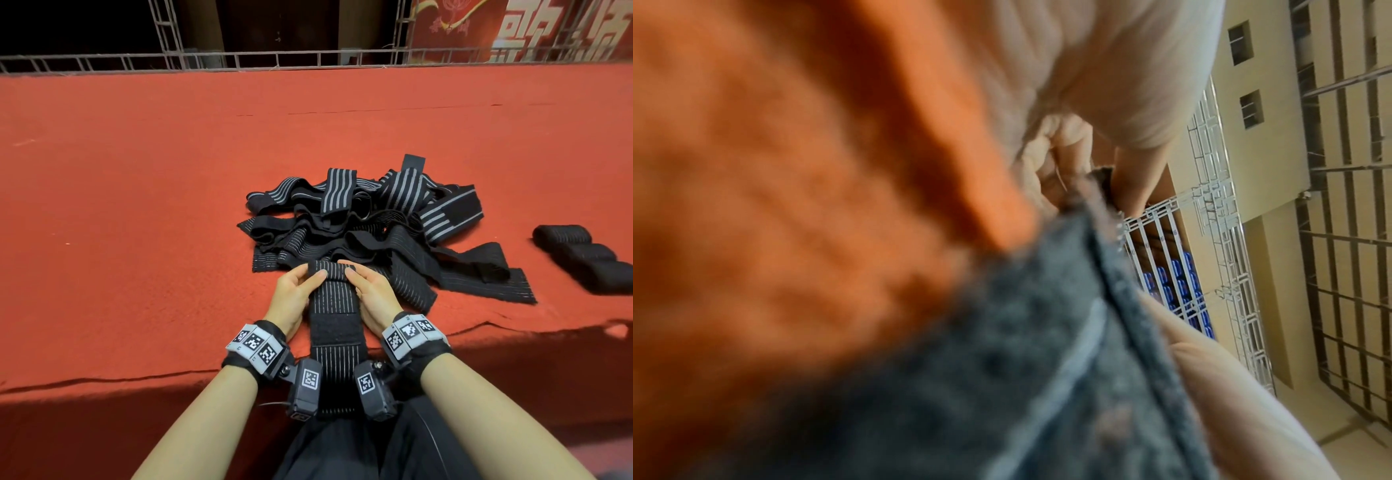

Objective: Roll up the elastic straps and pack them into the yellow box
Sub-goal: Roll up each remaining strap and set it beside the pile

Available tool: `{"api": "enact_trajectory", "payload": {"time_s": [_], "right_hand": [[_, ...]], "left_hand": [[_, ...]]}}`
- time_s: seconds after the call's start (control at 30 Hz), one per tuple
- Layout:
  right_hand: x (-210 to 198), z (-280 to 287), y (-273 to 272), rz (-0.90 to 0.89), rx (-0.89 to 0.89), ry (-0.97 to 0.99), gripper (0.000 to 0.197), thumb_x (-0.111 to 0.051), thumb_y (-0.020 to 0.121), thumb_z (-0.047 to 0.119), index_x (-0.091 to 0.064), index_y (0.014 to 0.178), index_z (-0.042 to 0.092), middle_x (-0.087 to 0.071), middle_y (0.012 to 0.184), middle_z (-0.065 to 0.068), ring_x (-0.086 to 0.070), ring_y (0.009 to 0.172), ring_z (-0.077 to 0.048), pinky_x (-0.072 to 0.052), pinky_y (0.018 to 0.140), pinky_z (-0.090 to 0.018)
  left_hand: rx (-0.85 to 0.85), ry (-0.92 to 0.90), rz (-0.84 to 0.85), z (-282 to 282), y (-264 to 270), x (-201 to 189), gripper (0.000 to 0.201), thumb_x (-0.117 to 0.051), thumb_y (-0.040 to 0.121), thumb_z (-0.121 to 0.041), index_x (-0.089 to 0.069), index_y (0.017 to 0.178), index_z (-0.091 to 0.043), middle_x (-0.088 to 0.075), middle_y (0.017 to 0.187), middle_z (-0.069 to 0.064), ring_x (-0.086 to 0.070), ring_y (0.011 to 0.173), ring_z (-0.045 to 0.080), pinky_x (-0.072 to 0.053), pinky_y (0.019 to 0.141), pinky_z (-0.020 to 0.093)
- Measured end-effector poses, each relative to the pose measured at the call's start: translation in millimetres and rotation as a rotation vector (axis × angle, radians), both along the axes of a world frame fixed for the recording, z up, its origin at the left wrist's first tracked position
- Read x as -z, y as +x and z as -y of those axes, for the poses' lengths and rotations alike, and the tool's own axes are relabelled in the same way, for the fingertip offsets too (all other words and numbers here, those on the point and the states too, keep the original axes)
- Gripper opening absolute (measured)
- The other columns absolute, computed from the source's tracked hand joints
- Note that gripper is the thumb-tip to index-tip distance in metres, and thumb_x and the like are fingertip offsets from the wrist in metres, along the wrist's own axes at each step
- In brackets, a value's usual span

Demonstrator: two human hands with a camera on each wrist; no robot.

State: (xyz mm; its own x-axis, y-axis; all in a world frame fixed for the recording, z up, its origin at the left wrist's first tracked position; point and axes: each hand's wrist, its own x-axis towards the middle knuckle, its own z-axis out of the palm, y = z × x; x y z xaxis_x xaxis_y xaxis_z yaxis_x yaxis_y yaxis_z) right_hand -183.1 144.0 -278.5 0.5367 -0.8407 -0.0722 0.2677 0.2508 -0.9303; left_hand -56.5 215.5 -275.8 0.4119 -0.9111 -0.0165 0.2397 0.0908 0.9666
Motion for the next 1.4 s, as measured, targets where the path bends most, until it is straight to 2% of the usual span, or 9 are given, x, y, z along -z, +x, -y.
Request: {"api": "enact_trajectory", "payload": {"time_s": [0.23,0.43,0.6,0.73,0.9,1.0,1.1,1.17,1.4], "right_hand": [[-3,-1,-1,0.063,0.0,0.017,0.024,-0.044,0.1,0.006,-0.06,0.118,0.002,-0.068,0.112,-0.016,-0.066,0.1,-0.02,-0.054,0.089,-0.028],[-10,-7,-1,-0.268,-0.063,-0.306,0.029,-0.056,0.088,-0.007,-0.062,0.106,0.015,-0.067,0.104,-0.007,-0.062,0.096,-0.014,-0.049,0.091,-0.028],[-9,-14,-11,-0.138,-0.005,-0.146,0.029,-0.049,0.085,-0.016,-0.065,0.095,0.005,-0.065,0.084,-0.006,-0.06,0.057,0.0,-0.044,0.051,-0.012],[-6,-13,-10,-0.105,0.035,-0.094,0.032,-0.047,0.082,-0.018,-0.068,0.089,0.005,-0.068,0.088,-0.01,-0.064,0.078,-0.018,-0.051,0.07,-0.024],[-5,-14,-9,-0.11,0.042,-0.094,0.034,-0.043,0.081,-0.017,-0.069,0.089,0.004,-0.069,0.092,-0.014,-0.065,0.088,-0.023,-0.053,0.082,-0.03],[-6,-12,-10,-0.029,0.01,-0.003,0.038,-0.034,0.085,-0.012,-0.067,0.098,0.002,-0.07,0.095,-0.014,-0.067,0.087,-0.021,-0.054,0.077,-0.028],[-5,-9,-8,-0.042,0.005,0.026,0.025,-0.047,0.096,0.007,-0.062,0.116,0.009,-0.071,0.097,-0.008,-0.069,0.083,-0.015,-0.052,0.071,-0.025],[-4,-9,-7,-0.115,-0.03,-0.043,0.02,-0.056,0.095,0.012,-0.064,0.113,0.01,-0.071,0.097,-0.007,-0.068,0.082,-0.014,-0.052,0.07,-0.023],[1,-8,-16,-0.019,-0.101,-0.11,0.013,-0.056,0.092,0.0,-0.062,0.102,0.006,-0.072,0.089,-0.005,-0.067,0.083,-0.016,-0.054,0.074,-0.025]], "left_hand": [[0.012,0.019,0.387,-1,-6,-8,0.021,-0.048,0.1,-0.015,-0.062,0.114,-0.012,-0.069,0.111,0.004,-0.064,0.105,0.017,-0.05,0.094,0.031],[0.004,0.007,0.422,-19,4,-5,0.025,-0.045,0.097,0.002,-0.057,0.118,-0.005,-0.065,0.11,0.005,-0.061,0.101,0.012,-0.048,0.092,0.022],[0.055,0.017,0.367,-25,1,-10,0.036,-0.044,0.09,0.011,-0.062,0.116,-0.006,-0.065,0.118,0.007,-0.06,0.106,0.011,-0.048,0.094,0.023],[0.122,0.098,0.166,-29,0,-15,0.039,-0.038,0.091,0.001,-0.064,0.116,-0.012,-0.068,0.107,0.004,-0.063,0.093,0.011,-0.05,0.071,0.022],[0.092,0.087,0.132,-31,-2,-13,0.025,-0.053,0.096,-0.02,-0.066,0.116,-0.012,-0.069,0.114,0.009,-0.064,0.101,0.018,-0.053,0.084,0.036],[0.068,0.067,0.098,-30,0,-9,0.032,-0.059,0.091,-0.006,-0.064,0.122,-0.011,-0.065,0.122,0.015,-0.063,0.101,0.024,-0.05,0.092,0.048],[0.052,0.074,0.073,-30,2,-7,0.042,-0.061,0.088,0.0,-0.06,0.128,-0.013,-0.065,0.121,0.015,-0.063,0.102,0.028,-0.048,0.095,0.049],[0.041,0.085,0.05,-30,3,-7,0.045,-0.061,0.087,0.002,-0.057,0.13,-0.01,-0.065,0.121,0.017,-0.064,0.105,0.029,-0.049,0.098,0.048],[0.094,0.051,0.193,-29,2,-2,0.022,-0.062,0.09,-0.01,-0.065,0.112,-0.004,-0.07,0.109,0.018,-0.067,0.093,0.023,-0.054,0.077,0.037]]}}
